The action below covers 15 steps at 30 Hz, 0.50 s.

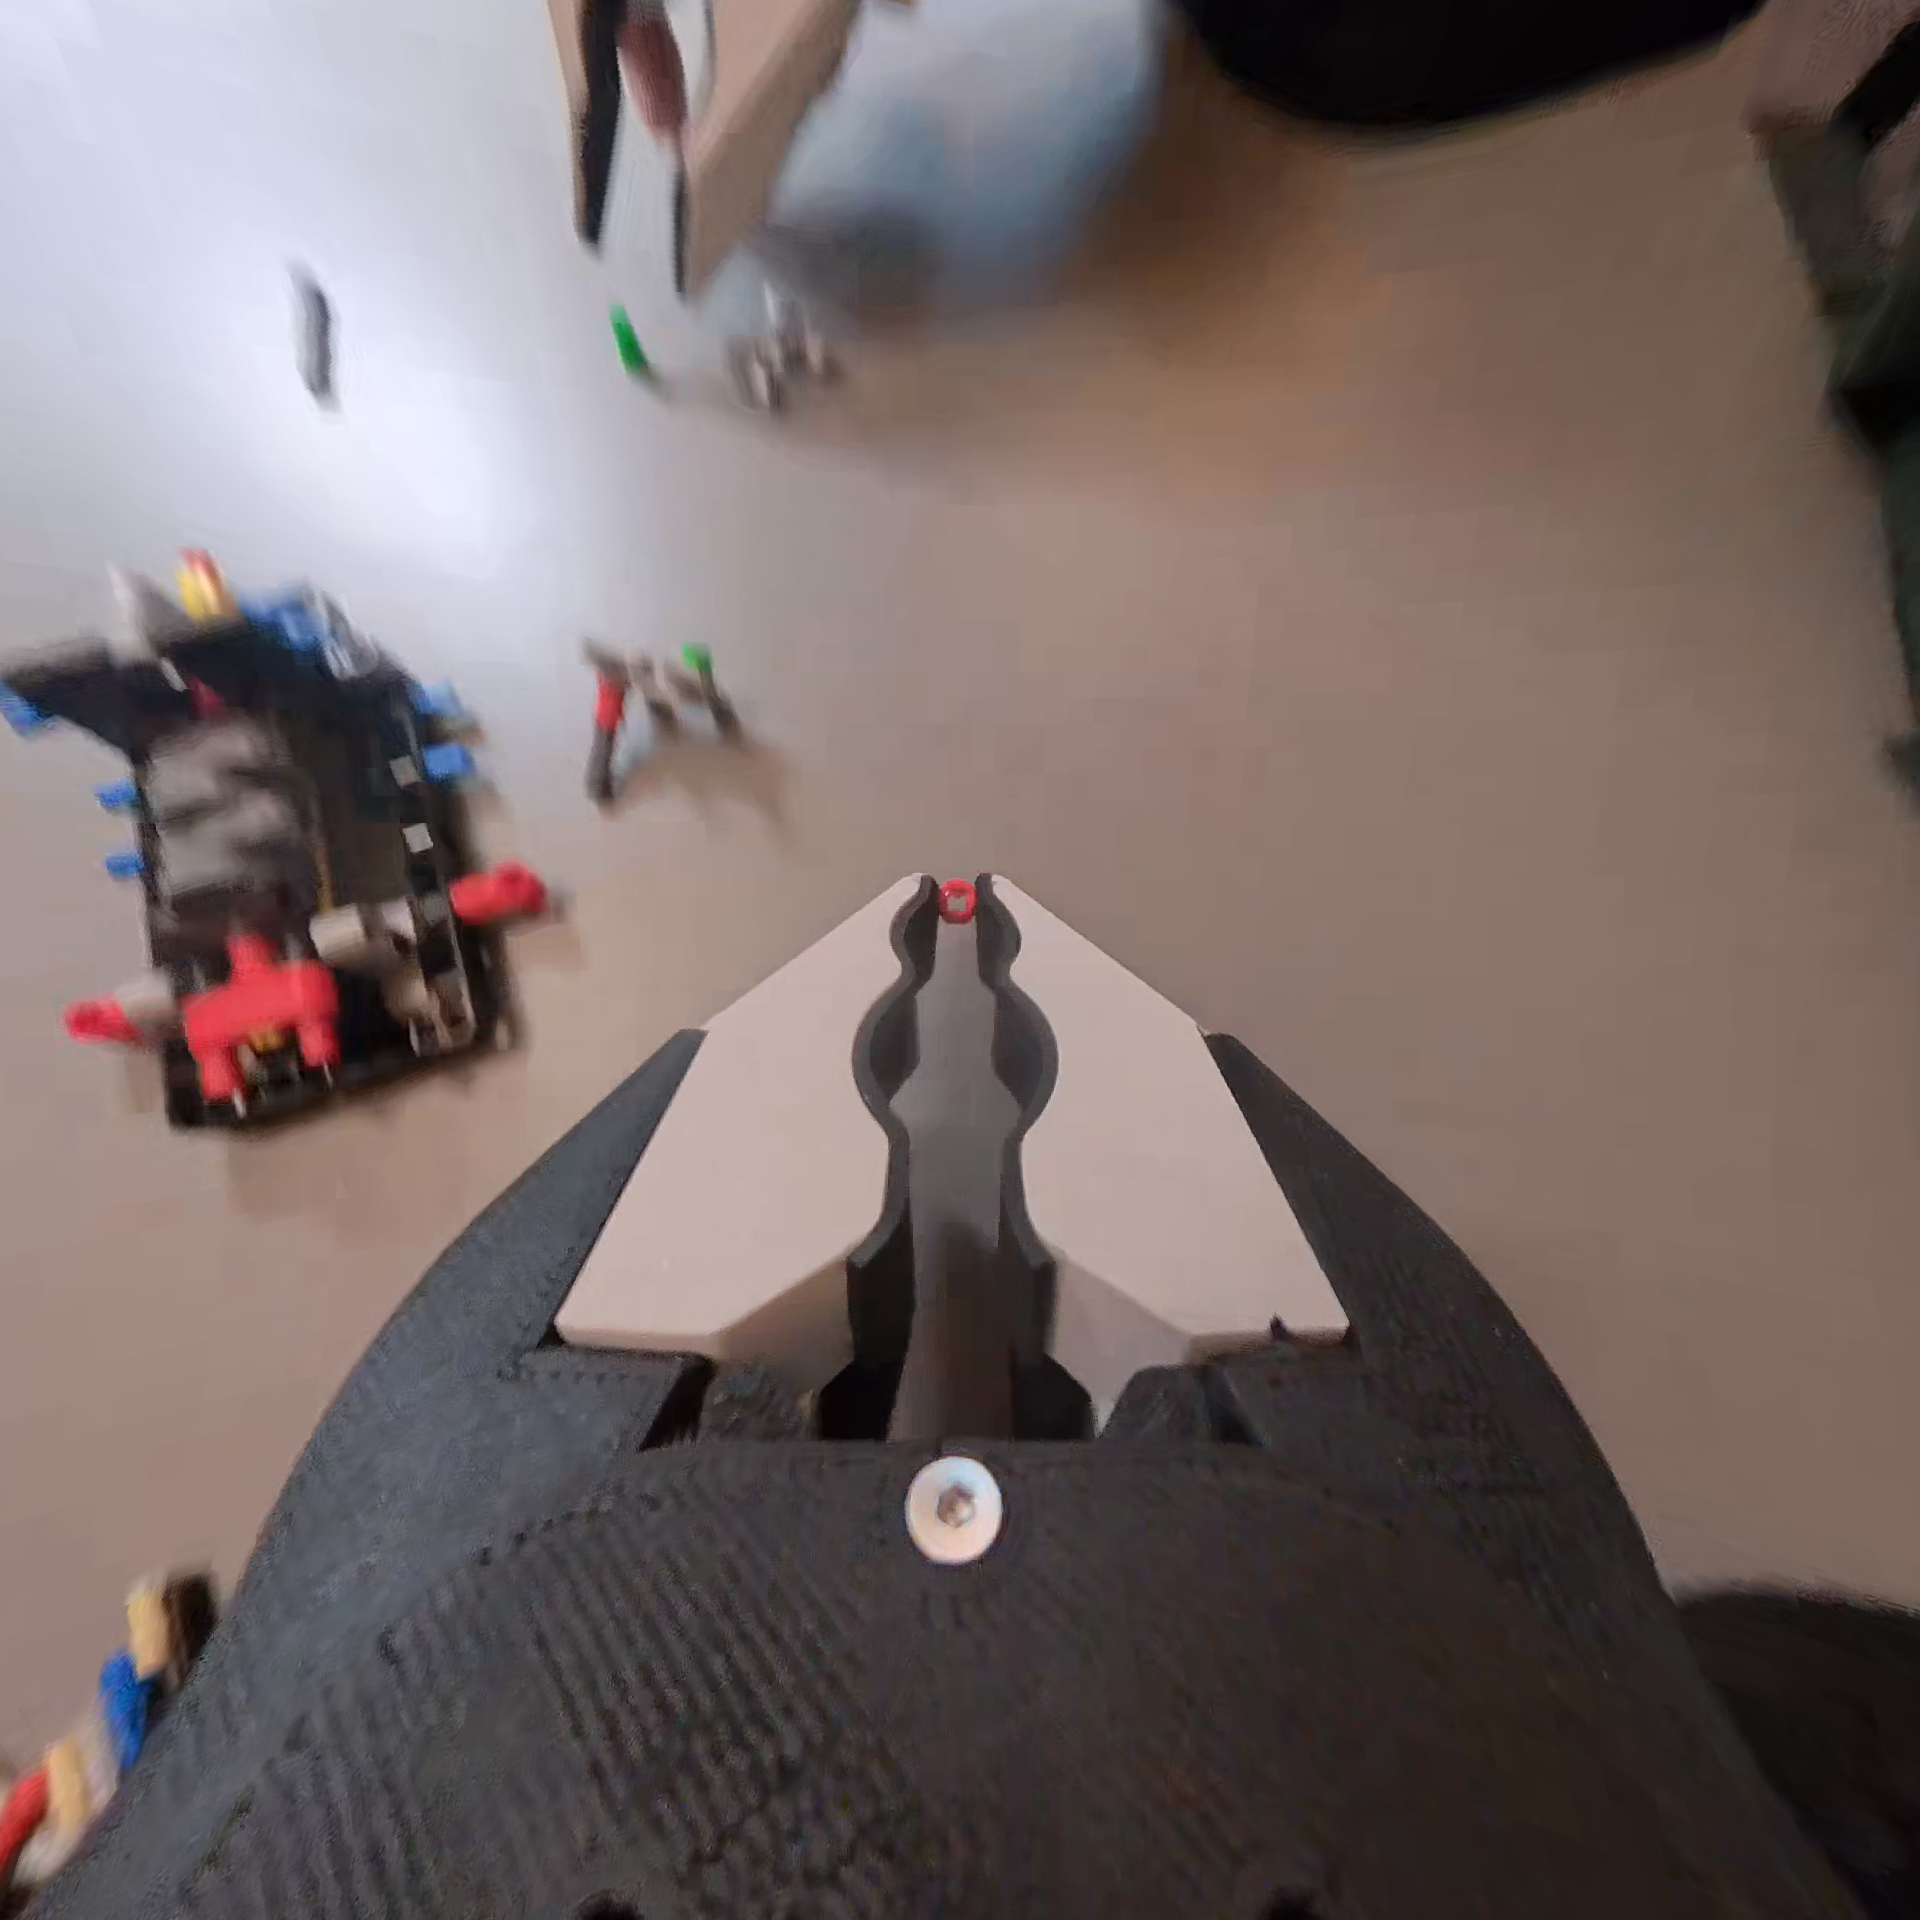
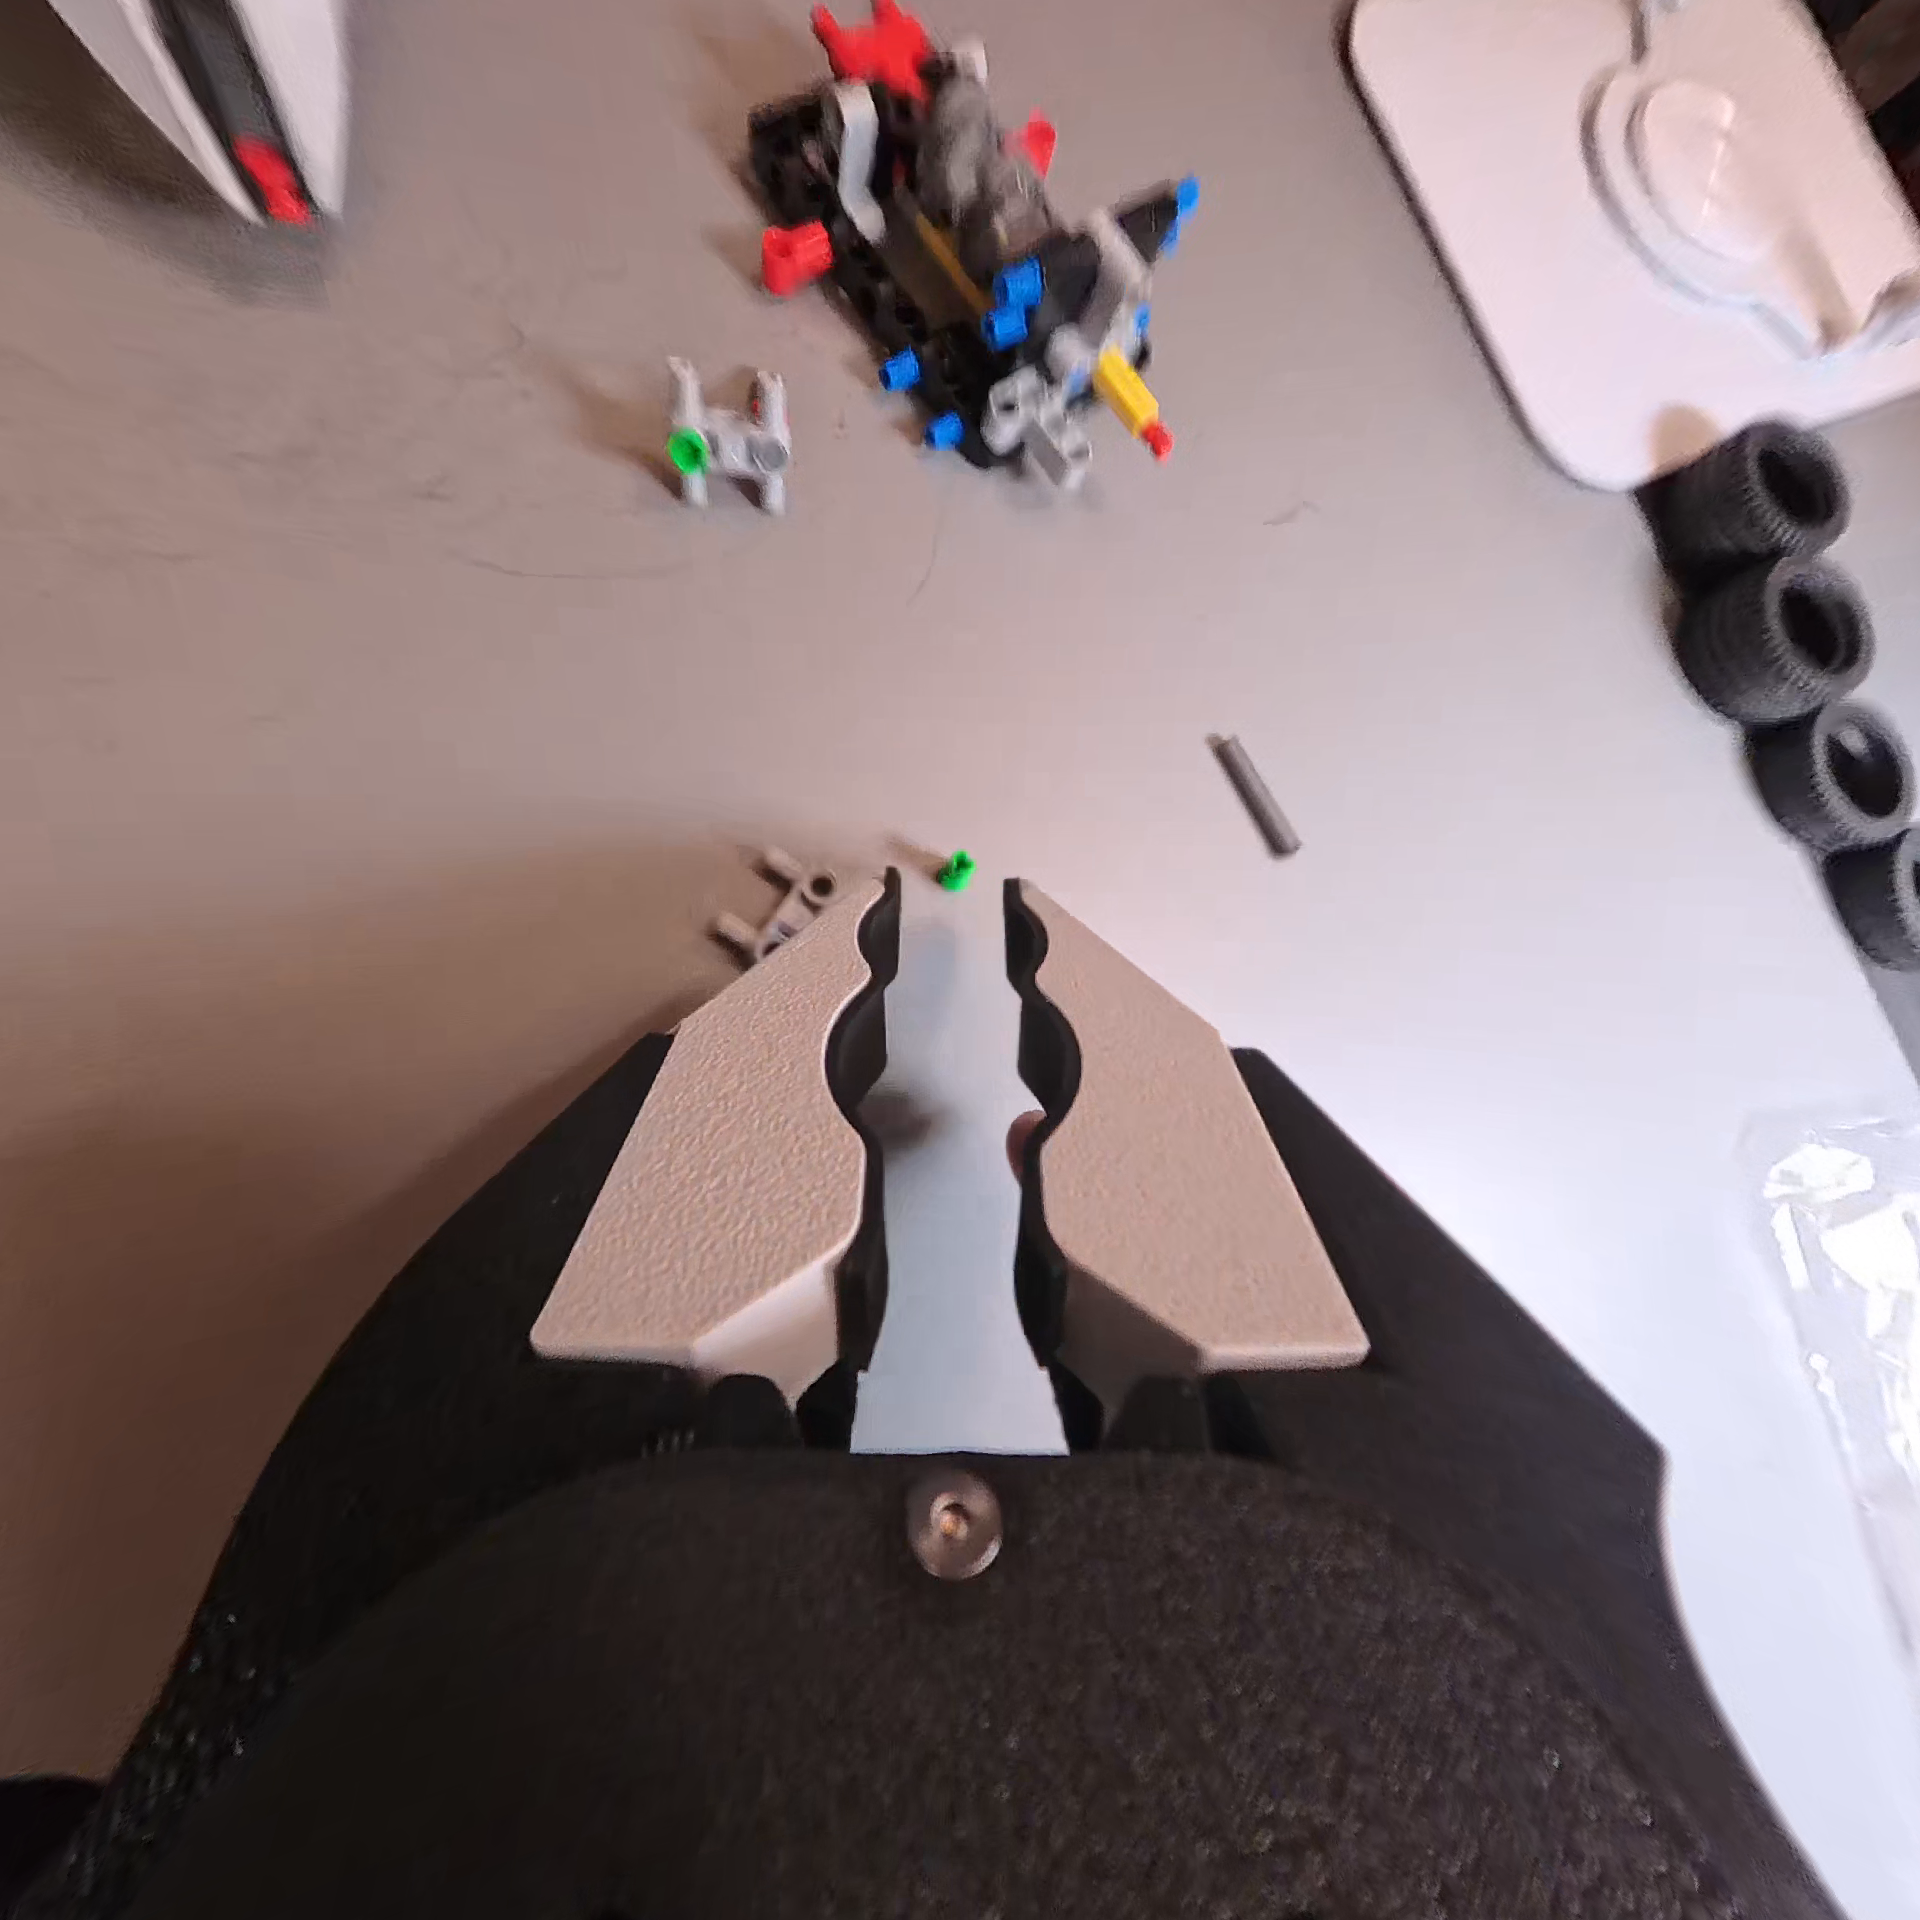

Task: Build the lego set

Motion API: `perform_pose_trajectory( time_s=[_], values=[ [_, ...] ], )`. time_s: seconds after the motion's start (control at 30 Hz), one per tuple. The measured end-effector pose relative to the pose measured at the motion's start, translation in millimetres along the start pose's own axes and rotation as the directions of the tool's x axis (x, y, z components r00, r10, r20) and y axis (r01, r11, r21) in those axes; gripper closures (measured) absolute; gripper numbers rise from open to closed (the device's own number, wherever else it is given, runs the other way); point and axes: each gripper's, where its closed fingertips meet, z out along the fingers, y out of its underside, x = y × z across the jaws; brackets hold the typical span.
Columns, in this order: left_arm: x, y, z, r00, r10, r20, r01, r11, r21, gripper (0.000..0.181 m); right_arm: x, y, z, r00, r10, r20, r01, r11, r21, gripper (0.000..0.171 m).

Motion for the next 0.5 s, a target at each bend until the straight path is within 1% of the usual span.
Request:
perform_pose_trajectory(
  time_s=[0.03,0.1,0.13,0.2,0.23,0.3,0.37,0.43,0.5],
  values=[
    [-2.4,-16.7,2.5,1.000,-0.004,0.013,0.003,0.997,0.073,0.176,-4.3,-11.2,-6.7,1.000,-0.025,0.013,0.024,0.998,0.055,0.151],
    [-7.4,-52.2,7.6,0.999,-0.038,0.027,0.031,0.976,0.218,0.176,-20.5,-39.3,-21.7,0.994,-0.093,0.049,0.082,0.978,0.192,0.151],
    [-6.7,-69.1,9.5,0.998,-0.059,0.005,0.055,0.957,0.283,0.176,-30.5,-52.6,-28.1,0.989,-0.133,0.058,0.114,0.960,0.256,0.151],
    [-7.1,-95.5,12.1,0.992,-0.116,-0.052,0.127,0.915,0.384,0.176,-49.2,-74.9,-36.8,0.971,-0.237,0.025,0.213,0.910,0.356,0.151],
    [-9.4,-103.7,13.1,0.984,-0.159,-0.082,0.178,0.893,0.414,0.176,-57.4,-81.9,-39.5,0.956,-0.295,-0.005,0.274,0.882,0.382,0.152],
    [-10.7,-114.3,13.6,0.958,-0.232,-0.170,0.285,0.845,0.453,0.176,-63.1,-92.0,-43.7,0.932,-0.353,-0.081,0.355,0.841,0.408,0.153],
    [-10.0,-121.3,10.5,0.930,-0.275,-0.243,0.362,0.796,0.486,0.176,-64.5,-95.7,-45.7,0.920,-0.373,-0.120,0.388,0.824,0.412,0.156],
    [-8.3,-124.8,8.0,0.907,-0.301,-0.296,0.415,0.762,0.497,0.176,-62.5,-98.1,-46.5,0.904,-0.389,-0.176,0.426,0.806,0.410,0.162],
    [-8.0,-125.8,6.6,0.886,-0.324,-0.331,0.456,0.737,0.498,0.177,-61.9,-99.6,-47.4,0.891,-0.403,-0.208,0.453,0.793,0.408,0.164]
  ],
)
